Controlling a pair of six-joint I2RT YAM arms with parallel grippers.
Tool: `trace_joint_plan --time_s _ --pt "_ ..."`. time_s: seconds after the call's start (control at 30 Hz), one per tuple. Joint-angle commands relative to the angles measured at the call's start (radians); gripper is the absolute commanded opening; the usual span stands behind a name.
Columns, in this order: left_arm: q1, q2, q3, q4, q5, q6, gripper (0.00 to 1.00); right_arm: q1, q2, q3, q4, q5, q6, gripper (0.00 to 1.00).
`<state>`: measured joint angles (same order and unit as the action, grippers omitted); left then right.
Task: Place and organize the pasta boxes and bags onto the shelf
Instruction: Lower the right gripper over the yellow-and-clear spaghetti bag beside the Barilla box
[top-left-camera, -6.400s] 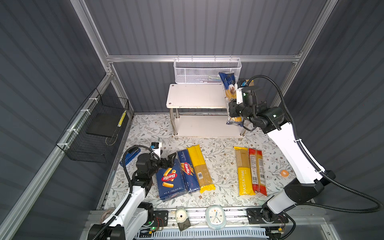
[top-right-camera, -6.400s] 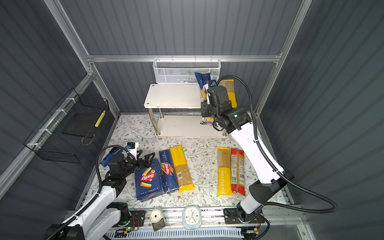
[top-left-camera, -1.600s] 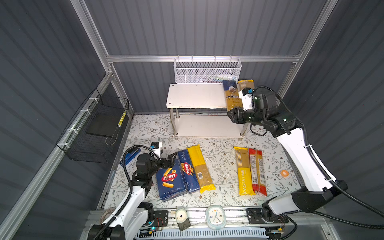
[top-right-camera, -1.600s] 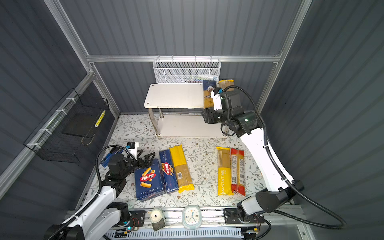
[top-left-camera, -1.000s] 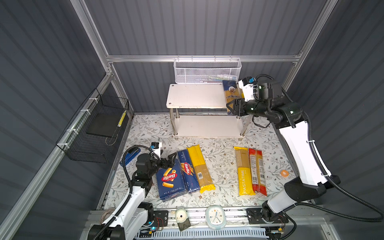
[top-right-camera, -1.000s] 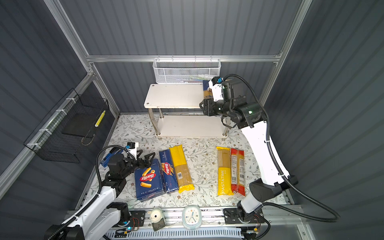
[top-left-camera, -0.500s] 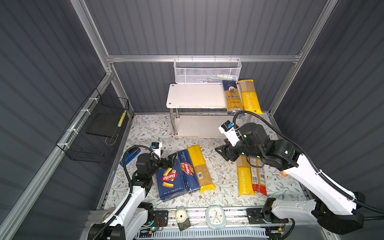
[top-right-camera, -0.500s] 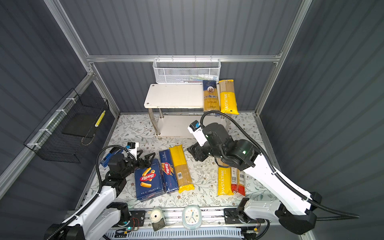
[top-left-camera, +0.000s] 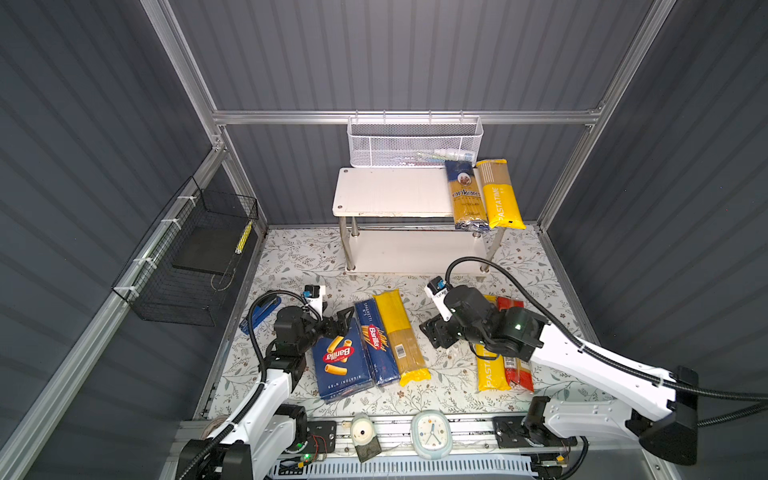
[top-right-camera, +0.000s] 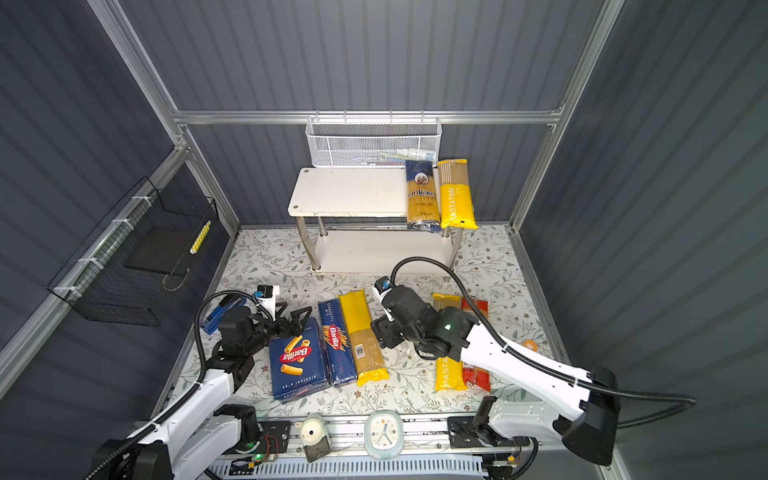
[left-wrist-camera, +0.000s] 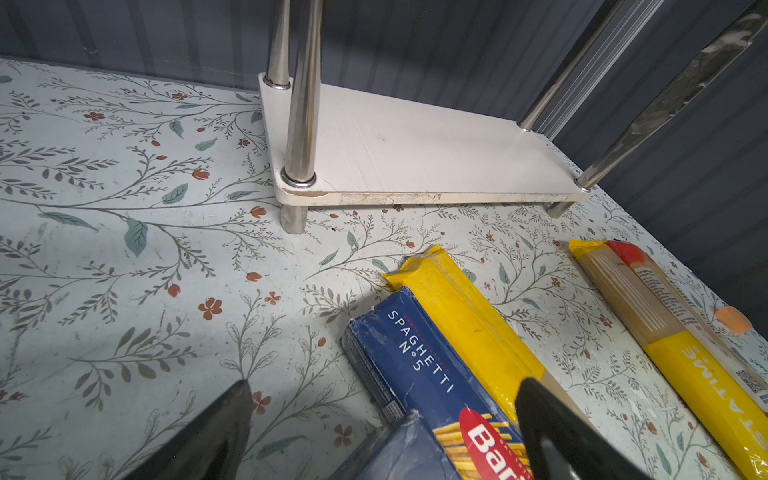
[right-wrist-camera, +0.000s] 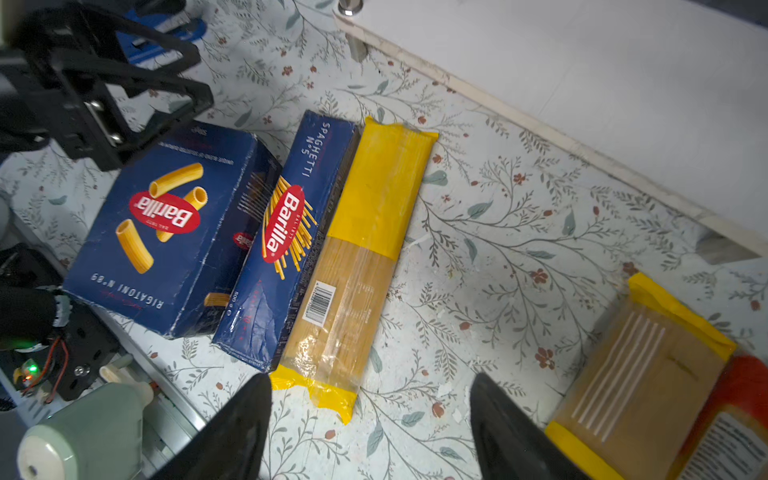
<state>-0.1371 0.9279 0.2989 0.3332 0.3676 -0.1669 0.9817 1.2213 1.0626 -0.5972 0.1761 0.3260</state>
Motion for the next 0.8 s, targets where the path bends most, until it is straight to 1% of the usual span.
trace_joint_plan --time_s 0.0,0.13,0.17,0.23,0.33,0.47,0.6,0.77 --pt "-0.006 0.001 0.022 -0.002 0.027 -0.002 1.0 0.03 0.07 -0.034 0.077 0.055 0.077 0.78" --pt "-0.006 -0.003 0.015 0.003 0.03 -0.006 1.0 0.057 0.175 -0.08 0.197 0.066 0.113 0.8" --pt "-0.006 -0.004 0.012 0.011 0.034 -0.007 0.99 0.065 0.209 -0.072 0.202 0.063 0.113 0.82" --pt "-0.006 -0.003 0.013 0.008 0.036 -0.006 1.0 0.082 0.282 -0.035 0.185 0.096 0.131 0.84" --pt "-0.006 -0.005 0.011 0.007 0.032 -0.007 1.0 0.095 0.365 0.002 0.202 0.094 0.149 0.89" --pt "-0.006 -0.025 0.003 0.003 0.027 -0.003 0.99 0.098 0.426 0.008 0.237 0.082 0.182 0.94" --pt "-0.006 -0.043 -0.003 0.0 0.019 0.0 1.0 0.098 0.445 -0.016 0.266 0.082 0.192 0.95" --pt "-0.006 -0.032 0.003 0.0 0.02 0.001 1.0 0.096 0.457 -0.035 0.307 0.078 0.189 0.97"
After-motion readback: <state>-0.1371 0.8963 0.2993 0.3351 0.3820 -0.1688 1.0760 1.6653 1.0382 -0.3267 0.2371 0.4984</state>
